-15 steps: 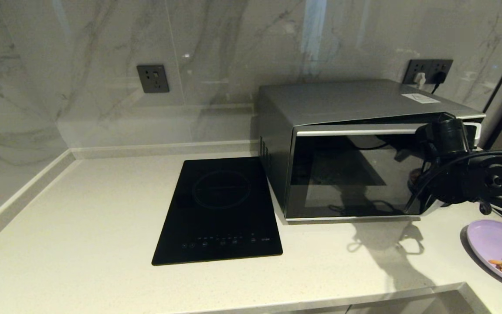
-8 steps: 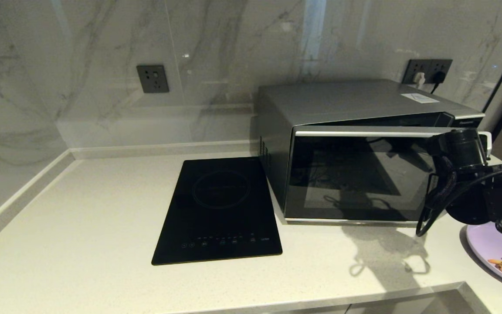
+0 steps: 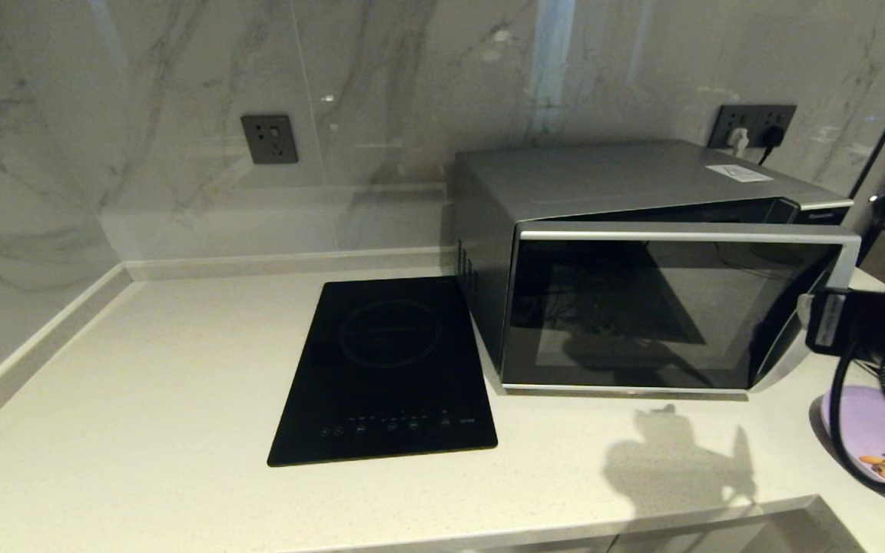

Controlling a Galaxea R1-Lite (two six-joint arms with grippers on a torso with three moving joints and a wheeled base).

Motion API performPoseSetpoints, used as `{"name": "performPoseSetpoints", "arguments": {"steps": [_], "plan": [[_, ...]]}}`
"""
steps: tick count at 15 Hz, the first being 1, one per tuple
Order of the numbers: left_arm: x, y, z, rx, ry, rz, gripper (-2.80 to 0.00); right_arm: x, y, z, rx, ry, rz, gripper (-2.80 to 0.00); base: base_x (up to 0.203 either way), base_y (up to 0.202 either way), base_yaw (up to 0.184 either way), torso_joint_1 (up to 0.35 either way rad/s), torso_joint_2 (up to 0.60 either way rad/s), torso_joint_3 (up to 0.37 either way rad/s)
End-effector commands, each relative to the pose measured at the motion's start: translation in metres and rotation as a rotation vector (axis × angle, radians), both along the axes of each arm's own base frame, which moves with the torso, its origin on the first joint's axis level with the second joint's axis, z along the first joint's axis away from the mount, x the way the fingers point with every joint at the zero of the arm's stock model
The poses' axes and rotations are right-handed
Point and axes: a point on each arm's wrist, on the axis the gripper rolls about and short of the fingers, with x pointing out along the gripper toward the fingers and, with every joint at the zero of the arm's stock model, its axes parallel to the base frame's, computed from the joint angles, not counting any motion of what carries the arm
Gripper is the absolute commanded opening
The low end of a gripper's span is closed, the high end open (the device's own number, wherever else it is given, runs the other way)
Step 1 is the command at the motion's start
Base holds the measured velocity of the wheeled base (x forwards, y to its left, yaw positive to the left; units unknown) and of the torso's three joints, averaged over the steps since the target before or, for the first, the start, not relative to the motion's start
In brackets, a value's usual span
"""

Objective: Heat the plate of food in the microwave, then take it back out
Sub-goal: Open the microwave oven

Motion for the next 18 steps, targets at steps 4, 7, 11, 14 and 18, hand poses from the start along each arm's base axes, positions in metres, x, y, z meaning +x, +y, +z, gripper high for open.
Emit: {"name": "performPoseSetpoints", "arguments": {"steps": [4, 7, 11, 14, 18], "plan": [[0.000, 0.000, 0.000, -0.001, 0.001, 0.001, -2.80, -0.033, -0.009, 0.098, 0.103, -0.088, 0.186, 0.00, 0.000, 0.000, 0.000, 0.000, 0.00, 0.000], [0.000, 0.000, 0.000, -0.001, 0.001, 0.001, -2.80, -0.001, 0.002, 0.114, 0.116, -0.026, 0.233, -2.80, 0.000, 0.000, 0.000, 0.000, 0.00, 0.000], [0.000, 0.000, 0.000, -0.001, 0.001, 0.001, -2.80, 0.058, 0.006, 0.107, 0.115, 0.036, 0.173, -2.80, 0.000, 0.000, 0.000, 0.000, 0.00, 0.000], [0.000, 0.000, 0.000, -0.001, 0.001, 0.001, -2.80, 0.105, -0.009, 0.095, 0.131, 0.079, 0.092, -2.80, 0.000, 0.000, 0.000, 0.000, 0.00, 0.000], [0.000, 0.000, 0.000, -0.001, 0.001, 0.001, -2.80, 0.143, -0.039, 0.070, 0.203, 0.163, 0.057, -2.80, 0.000, 0.000, 0.000, 0.000, 0.00, 0.000]]}}
